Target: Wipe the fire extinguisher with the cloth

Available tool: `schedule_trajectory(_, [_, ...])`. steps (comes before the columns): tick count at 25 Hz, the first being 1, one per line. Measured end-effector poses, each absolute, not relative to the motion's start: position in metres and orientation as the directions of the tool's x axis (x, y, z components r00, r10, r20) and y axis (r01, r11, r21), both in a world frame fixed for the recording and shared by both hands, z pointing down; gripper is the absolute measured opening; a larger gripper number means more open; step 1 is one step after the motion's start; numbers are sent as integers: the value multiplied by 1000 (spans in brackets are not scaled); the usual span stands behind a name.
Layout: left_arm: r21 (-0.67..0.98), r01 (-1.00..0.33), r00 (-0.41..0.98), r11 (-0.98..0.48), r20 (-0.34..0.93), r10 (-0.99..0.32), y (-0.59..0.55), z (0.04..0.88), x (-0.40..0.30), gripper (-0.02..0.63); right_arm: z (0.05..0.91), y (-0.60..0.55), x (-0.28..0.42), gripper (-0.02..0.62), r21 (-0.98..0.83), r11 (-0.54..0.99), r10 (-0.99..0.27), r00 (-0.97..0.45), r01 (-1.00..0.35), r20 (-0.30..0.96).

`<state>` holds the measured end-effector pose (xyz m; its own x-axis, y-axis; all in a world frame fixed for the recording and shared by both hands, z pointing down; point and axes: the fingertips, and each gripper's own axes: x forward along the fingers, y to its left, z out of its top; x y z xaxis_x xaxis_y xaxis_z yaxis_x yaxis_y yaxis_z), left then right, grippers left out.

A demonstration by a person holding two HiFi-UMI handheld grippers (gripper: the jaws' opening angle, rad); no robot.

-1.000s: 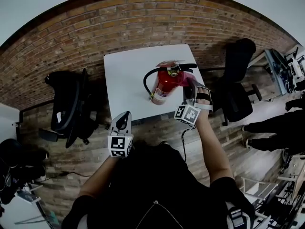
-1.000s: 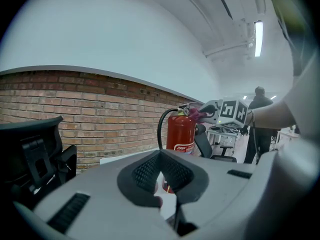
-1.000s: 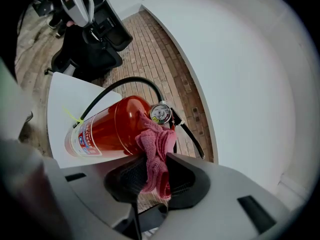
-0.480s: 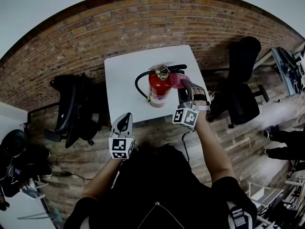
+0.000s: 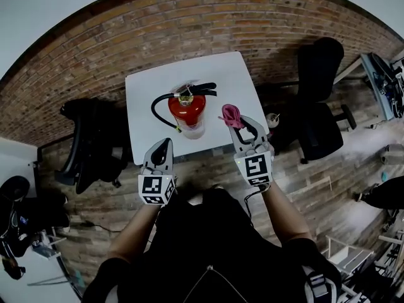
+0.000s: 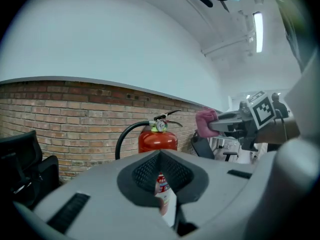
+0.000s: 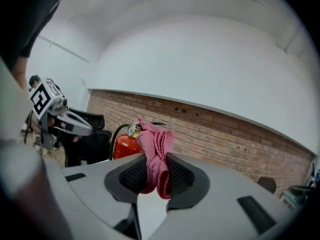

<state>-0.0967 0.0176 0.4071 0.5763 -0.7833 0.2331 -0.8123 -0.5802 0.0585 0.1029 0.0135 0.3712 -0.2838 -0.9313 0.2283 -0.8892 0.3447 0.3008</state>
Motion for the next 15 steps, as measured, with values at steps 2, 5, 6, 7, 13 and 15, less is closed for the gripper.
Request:
schedule_trajectory(2, [56,-809,582,-585,219,-783,15,394,-81,31,366,15,110,106,241,356,-925,-305,-903,225])
schedule_trajectory(5, [48,-792,604,-609,207,-769,15,373,-62,29,360,19,115,106,168,359,-920,-318,-918,228])
schedule_trajectory(6, [43,-784,614,-620,204,-762,15,367,-58,30,358,20,115,106,149,357,-919,-319,-922,229])
schedule_trajectory(7, [37,-776,624,-630,200,-756,14,362,-55,30,357,22,113,106,134,355,-920,-319,-925,229])
schedule_trajectory(13, [9,-738,666,-675,172,-726,7,349,-53,31,357,30,96,106,94,325,-926,-297,-941,232])
schedule_trajectory(15, [-1,-724,682,-690,152,-715,9,342,-54,30,355,37,93,106,88,310,-930,-283,-947,237])
